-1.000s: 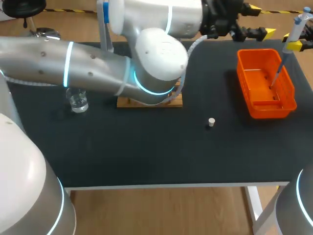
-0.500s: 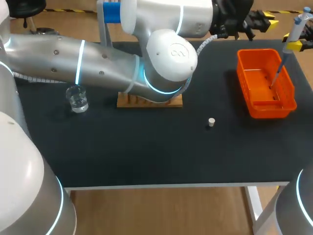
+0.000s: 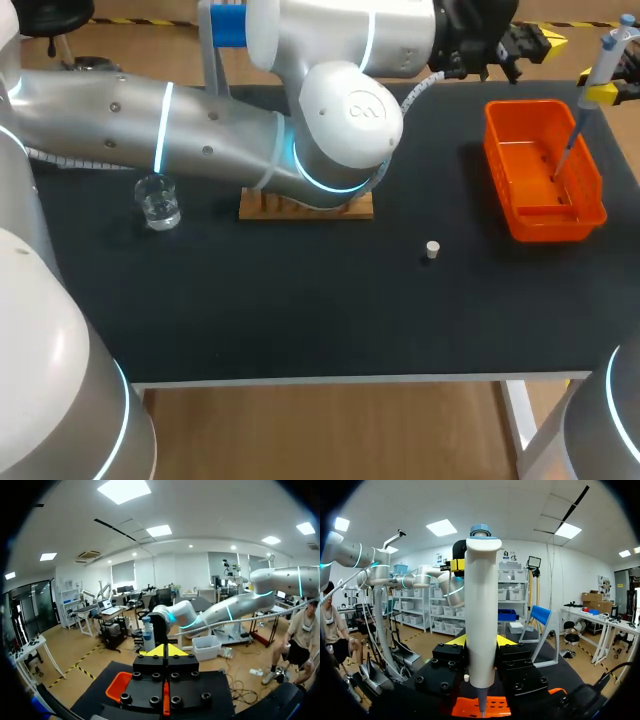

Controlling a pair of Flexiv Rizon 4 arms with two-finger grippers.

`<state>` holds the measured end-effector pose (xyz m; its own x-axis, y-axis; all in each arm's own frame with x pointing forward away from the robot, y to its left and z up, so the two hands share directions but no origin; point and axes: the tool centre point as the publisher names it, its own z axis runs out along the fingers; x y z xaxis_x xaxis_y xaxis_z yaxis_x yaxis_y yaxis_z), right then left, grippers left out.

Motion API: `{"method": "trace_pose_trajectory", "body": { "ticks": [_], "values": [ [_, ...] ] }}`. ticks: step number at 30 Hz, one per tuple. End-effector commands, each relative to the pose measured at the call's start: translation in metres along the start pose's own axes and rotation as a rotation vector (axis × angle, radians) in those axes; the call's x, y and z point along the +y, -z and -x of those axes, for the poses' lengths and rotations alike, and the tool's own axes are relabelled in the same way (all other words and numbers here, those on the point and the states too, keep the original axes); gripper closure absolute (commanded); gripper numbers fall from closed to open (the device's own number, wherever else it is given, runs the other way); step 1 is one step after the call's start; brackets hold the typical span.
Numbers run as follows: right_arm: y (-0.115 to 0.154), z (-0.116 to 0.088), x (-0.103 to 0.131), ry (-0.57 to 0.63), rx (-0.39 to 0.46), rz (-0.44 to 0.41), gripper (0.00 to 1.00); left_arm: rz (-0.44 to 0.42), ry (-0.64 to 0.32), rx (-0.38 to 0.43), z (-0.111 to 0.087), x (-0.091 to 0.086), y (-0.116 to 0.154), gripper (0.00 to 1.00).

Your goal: Invert the test tube, pick up the pipette, mount the tip to pipette, aspirate from beaker and dispense into the tube, eject the tip, return the pipette, and cap with the stopper.

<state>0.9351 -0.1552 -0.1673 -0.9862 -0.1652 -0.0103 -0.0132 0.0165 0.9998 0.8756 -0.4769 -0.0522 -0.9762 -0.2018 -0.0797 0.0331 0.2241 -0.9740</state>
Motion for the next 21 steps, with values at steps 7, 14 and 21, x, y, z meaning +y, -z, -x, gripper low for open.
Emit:
{"method": "trace_pose_trajectory", "body": {
  "ticks": [7, 14, 21],
  "values": [
    [0.003, 0.003, -0.001, 0.001, 0.009, 0.0, 1.0, -0.038, 0.017, 0.003, 0.006, 0.005, -0.013, 1.0],
    [0.003, 0.003, -0.001, 0.001, 0.009, 0.0, 1.0, -0.063, 0.024, -0.003, 0.009, 0.002, -0.028, 1.0],
    [0.003, 0.003, -0.001, 0.001, 0.009, 0.0, 1.0, -0.081, 0.025, 0.0, 0.013, -0.005, -0.043, 1.0]
  ]
}}
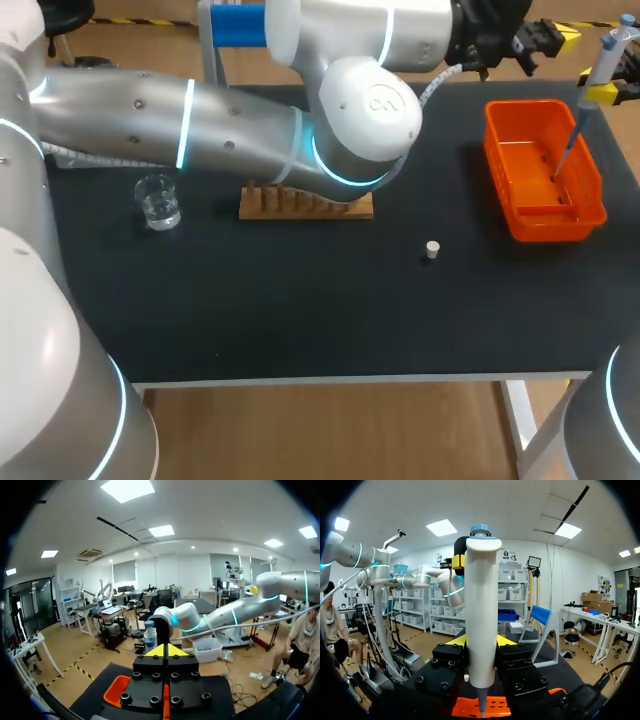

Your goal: Invert the test tube, pick up the pipette, mount the tip to pipette, aspirate from beaker and dispense into the tube, eject the tip, return the pipette, and cap with the stopper.

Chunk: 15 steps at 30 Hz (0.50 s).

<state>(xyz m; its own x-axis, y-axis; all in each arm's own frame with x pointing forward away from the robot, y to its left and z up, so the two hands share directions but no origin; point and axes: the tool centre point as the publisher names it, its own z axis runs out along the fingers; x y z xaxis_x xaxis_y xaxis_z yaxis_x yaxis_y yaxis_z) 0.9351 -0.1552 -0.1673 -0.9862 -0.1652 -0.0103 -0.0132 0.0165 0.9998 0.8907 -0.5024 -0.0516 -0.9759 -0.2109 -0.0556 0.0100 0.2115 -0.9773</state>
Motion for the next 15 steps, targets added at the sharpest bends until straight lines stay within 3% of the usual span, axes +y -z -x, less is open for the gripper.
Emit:
{"method": "trace_pose_trajectory", "body": {
  "ticks": [1, 15],
  "values": [
    [0.003, 0.003, -0.001, 0.001, 0.009, 0.0, 1.0, -0.074, 0.0, 0.006, 0.004, 0.0, -0.018, 1.0],
    [0.003, 0.003, -0.001, 0.001, 0.009, 0.0, 1.0, -0.075, -0.01, 0.03, 0.011, -0.012, -0.043, 1.0]
  ]
}}
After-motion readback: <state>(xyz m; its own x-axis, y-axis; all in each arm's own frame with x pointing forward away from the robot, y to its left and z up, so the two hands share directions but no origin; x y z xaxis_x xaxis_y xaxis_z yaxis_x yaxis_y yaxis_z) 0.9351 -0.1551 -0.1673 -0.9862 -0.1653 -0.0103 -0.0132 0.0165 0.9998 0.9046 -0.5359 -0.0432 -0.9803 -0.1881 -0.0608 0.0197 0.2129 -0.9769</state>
